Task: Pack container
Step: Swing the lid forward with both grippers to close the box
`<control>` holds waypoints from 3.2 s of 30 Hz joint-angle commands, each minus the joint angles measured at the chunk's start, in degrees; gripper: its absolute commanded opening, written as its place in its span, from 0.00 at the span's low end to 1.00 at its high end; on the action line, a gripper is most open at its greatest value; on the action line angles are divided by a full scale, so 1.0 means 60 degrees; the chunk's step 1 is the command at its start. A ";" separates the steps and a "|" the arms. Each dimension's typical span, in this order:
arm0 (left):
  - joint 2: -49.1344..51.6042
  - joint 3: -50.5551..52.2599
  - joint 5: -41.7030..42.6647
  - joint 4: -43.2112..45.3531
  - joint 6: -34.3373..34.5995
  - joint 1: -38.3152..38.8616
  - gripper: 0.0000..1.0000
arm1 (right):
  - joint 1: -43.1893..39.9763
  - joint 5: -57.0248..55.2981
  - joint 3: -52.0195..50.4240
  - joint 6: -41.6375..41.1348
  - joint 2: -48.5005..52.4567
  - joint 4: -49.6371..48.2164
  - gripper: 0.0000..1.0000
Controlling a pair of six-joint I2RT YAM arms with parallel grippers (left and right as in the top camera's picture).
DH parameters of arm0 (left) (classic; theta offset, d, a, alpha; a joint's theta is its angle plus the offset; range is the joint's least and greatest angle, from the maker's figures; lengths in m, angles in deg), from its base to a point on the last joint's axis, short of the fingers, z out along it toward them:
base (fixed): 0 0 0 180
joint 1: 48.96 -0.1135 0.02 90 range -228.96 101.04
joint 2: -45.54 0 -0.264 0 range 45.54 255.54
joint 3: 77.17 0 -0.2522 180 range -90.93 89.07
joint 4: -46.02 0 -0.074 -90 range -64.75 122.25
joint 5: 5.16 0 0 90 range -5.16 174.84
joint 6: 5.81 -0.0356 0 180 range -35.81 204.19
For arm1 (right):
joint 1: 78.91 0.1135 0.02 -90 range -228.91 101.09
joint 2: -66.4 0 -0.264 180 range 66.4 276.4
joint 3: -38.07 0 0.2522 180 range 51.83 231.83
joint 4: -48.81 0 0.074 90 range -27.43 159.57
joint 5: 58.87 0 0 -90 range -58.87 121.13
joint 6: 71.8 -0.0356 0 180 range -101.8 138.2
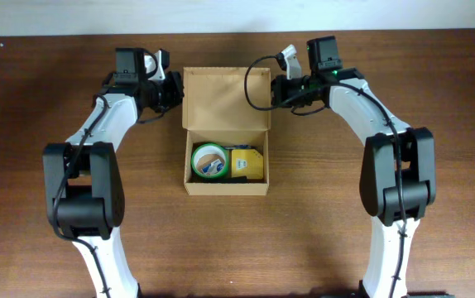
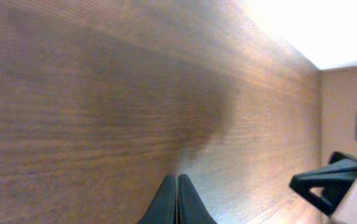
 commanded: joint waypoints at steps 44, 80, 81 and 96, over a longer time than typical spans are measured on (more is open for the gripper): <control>-0.3603 -0.0080 0.0696 -0.4856 -0.4626 0.0015 0.02 | 0.1588 -0.2943 0.0131 0.3869 -0.2277 0.6907 0.04; -0.5617 0.3333 -0.2816 -0.5100 -0.4965 0.2211 0.02 | 0.2171 -0.2524 -0.3690 0.2535 -0.5169 0.4656 0.04; -0.5617 0.3519 -0.2820 -0.5023 -0.4878 0.2211 0.02 | 0.2259 -0.2528 -0.3734 0.2532 -0.5169 0.4557 0.04; -0.5617 0.4907 -0.2820 -0.4575 -0.4557 0.2211 0.02 | 0.2925 -0.3646 -0.4546 0.2164 -0.5013 0.3818 0.04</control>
